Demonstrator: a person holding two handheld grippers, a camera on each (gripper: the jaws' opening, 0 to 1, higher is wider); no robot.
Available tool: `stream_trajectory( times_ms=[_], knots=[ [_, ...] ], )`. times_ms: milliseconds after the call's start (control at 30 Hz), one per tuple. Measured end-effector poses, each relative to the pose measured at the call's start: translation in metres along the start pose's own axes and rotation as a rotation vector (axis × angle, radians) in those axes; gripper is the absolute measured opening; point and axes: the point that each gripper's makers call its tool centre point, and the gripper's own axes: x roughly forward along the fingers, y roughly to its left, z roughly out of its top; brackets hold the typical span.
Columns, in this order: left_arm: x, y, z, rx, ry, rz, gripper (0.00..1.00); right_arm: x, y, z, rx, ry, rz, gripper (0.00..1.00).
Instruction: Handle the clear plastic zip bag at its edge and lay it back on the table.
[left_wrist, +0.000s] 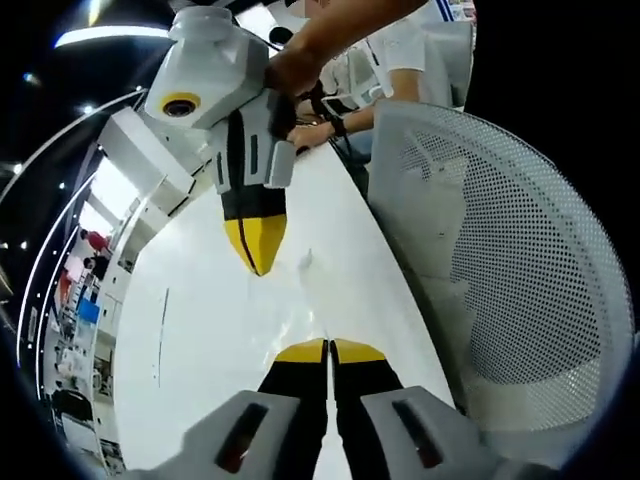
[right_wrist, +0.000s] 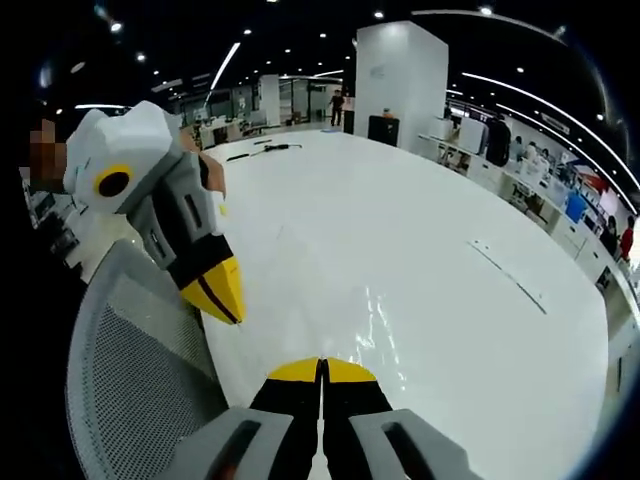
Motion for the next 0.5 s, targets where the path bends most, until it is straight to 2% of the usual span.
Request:
stream_trajectory(
  times_ms=[367, 500],
  knots=[
    [-0.001, 0.003, 0.001, 0.0, 0.001, 0.015, 0.0, -0.001, 0.001, 0.002, 0.002, -0.022, -0.009, 0.0],
    [-0.001, 0.005, 0.006, 0.004, -0.006, 0.026, 0.0, -0.008, 0.003, 0.011, -0.01, -0.046, -0.013, 0.0]
  ],
)
